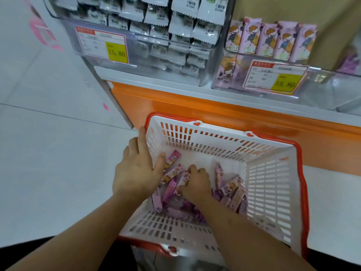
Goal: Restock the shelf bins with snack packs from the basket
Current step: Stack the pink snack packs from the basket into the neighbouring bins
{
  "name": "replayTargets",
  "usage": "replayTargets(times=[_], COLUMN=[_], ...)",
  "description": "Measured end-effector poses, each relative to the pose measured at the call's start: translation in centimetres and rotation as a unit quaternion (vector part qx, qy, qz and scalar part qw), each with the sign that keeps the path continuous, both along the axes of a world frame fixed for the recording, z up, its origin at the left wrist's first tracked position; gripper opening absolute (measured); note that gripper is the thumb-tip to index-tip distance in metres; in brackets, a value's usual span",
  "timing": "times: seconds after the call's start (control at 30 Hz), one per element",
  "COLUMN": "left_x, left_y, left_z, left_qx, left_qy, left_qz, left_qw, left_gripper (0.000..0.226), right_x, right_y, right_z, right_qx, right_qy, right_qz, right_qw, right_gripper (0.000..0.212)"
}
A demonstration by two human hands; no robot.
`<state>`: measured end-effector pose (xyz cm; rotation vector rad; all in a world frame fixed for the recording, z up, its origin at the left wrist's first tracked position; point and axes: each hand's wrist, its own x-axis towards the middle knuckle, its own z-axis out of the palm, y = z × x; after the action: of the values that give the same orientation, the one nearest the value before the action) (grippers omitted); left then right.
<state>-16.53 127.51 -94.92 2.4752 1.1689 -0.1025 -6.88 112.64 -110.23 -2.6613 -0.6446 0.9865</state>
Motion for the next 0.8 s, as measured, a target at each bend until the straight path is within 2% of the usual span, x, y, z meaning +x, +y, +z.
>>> replayTargets(times=[0.07,0.13,0.27,0.43,0.57,0.63,0.7,0.8], left_x=[0.0,0.0,0.1,0.2,1.1,2.6,4.3,6.2], left_y=[-0.1,-0.1,0.1,0.0,0.2,-0.2,-1.1,-2.9], left_z=[0.0,-0.1,0.1,1.6,5.7,9.4,13.8,20.3], left_qx=[0.004,0.007,0.004,-0.051,-0.012,-0.068,-0.176,-0.275], left_qy=[0.003,0.005,-0.008,-0.022,-0.046,-0.095,-0.149,-0.238], left_qz=[-0.001,-0.003,0.005,0.031,-0.014,-0.048,-0.065,-0.073], left_qw=[1.0,1.0,1.0,0.998,0.999,0.992,0.971,0.929], left_gripper=[0.084,0.083,0.077,0.071,0.06,0.039,0.022,0.026], right_x=[0.0,0.1,1.4,4.5,7.1,8.0,8.5,9.0], right_y=[-0.2,-0.5,-1.3,-1.9,-1.7,-2.1,-2.9,-4.4], right_z=[0.2,0.8,4.4,13.1,22.0,26.7,30.9,36.3], right_qx=[0.024,0.058,0.106,0.156,0.214,0.24,0.271,0.315], right_qy=[0.016,0.075,0.123,0.158,0.145,0.122,0.104,0.067], right_qz=[-0.007,-0.043,-0.073,-0.038,-0.002,0.017,0.036,0.049], right_qw=[1.0,0.995,0.984,0.974,0.966,0.963,0.956,0.945], right_gripper=[0.065,0.061,0.057,0.046,0.04,0.039,0.038,0.039])
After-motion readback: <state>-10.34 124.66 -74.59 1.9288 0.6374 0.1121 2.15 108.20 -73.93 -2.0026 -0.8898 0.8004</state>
